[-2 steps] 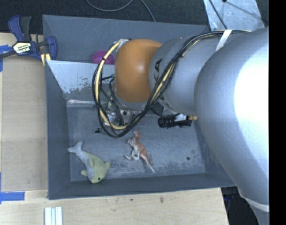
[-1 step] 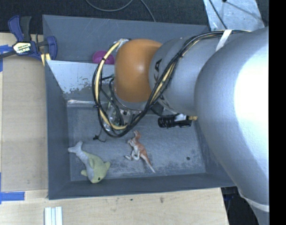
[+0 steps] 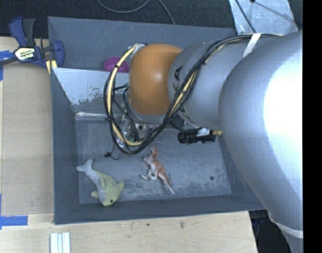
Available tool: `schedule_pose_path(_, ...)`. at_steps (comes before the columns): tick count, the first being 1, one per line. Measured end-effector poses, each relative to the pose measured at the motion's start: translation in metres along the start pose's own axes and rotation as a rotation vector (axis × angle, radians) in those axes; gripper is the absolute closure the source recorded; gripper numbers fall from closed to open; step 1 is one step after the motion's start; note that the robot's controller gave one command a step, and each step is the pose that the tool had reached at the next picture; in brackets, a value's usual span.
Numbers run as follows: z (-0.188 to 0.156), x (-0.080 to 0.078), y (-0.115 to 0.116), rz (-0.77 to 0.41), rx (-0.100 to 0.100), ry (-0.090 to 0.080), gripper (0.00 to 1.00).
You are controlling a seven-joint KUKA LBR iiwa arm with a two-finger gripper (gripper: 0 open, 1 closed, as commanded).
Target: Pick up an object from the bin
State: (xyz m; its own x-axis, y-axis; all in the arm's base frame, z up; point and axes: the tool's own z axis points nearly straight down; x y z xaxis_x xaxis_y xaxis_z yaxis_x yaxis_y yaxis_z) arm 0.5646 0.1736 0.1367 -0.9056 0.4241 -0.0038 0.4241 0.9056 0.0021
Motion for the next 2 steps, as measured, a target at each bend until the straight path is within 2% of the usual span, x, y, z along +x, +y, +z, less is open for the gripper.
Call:
schedule_pose_path(1,0.002,0.006,-0.025,-0.157,-0.003,0.0,0.0)
schedule_pose_path(2,0.015,0.01,-0.064,-0.407,0.005,0.002,0.0)
